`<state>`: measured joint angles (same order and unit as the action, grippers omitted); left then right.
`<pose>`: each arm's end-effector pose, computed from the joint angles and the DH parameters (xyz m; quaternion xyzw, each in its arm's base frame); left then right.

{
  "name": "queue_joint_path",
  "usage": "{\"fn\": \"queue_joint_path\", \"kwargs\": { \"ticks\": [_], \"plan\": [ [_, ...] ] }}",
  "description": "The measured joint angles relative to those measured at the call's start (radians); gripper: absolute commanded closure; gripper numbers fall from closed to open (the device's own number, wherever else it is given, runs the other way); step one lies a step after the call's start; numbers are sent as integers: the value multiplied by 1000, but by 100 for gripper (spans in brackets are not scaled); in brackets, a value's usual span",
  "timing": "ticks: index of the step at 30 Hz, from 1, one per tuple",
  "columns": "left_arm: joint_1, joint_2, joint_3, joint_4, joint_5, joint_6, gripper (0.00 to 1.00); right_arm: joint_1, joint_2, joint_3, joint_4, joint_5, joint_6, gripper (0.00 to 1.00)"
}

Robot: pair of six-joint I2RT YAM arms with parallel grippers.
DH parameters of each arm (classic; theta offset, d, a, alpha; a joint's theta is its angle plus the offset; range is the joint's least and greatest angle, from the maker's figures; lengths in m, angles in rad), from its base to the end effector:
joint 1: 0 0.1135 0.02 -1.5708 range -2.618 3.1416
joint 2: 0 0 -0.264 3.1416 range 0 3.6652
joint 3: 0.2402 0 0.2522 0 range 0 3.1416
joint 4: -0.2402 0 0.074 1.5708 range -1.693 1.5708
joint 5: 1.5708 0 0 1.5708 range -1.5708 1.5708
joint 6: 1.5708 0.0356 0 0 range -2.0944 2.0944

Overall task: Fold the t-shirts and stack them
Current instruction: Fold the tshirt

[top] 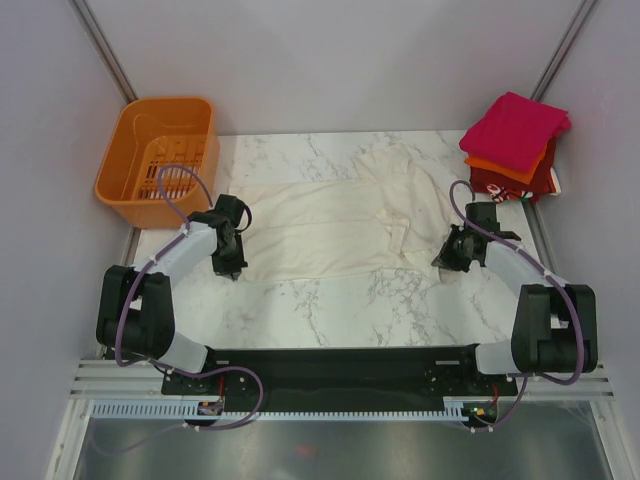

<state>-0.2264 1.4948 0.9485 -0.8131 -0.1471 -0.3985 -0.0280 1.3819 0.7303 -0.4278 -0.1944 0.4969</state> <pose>0.2578 -0.0540 0.1940 -0.0929 0.9874 0.0372 0.1226 0.2531 -0.0002 0.1759 0.2277 0.9385 0.1478 0.2136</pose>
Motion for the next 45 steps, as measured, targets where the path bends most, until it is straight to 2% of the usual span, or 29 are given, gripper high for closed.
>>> {"fn": "queue_joint_path", "kwargs": {
  "ticks": [9,21,22,23,24,25,26,28,31,35,38,42,45],
  "plan": [
    [0,0,-2,0,0,0,98,0,153,281,-14,209,-25,100],
    [0,0,-6,0,-1,0,98,-8,394,475,-34,391,-68,100],
    [0,0,-6,0,0,0,98,-9,406,492,-39,405,-71,96],
    [0,0,-6,1,0,0,98,-11,419,507,-41,415,-76,86],
    [0,0,-6,1,0,0,98,-11,433,523,-43,422,-79,71],
    [0,0,-6,1,0,0,98,-11,447,536,-44,424,-81,42],
    [0,0,-6,1,0,0,98,-11,457,545,-44,429,-85,32],
    [0,0,-6,0,0,0,98,-12,465,549,-47,439,-103,17],
    [-1,0,-6,0,0,0,98,-14,455,549,-67,475,-106,6],
    [-5,0,-6,0,0,0,98,-26,363,523,-92,485,-79,2],
    [-5,-2,-7,0,0,0,98,-73,199,444,-93,424,-40,3],
    [-5,-37,-14,0,-8,-1,98,-120,27,317,-76,365,1,6],
    [3,-108,-23,-5,-6,-2,98,-118,11,216,-72,317,15,13]
  ]
}}
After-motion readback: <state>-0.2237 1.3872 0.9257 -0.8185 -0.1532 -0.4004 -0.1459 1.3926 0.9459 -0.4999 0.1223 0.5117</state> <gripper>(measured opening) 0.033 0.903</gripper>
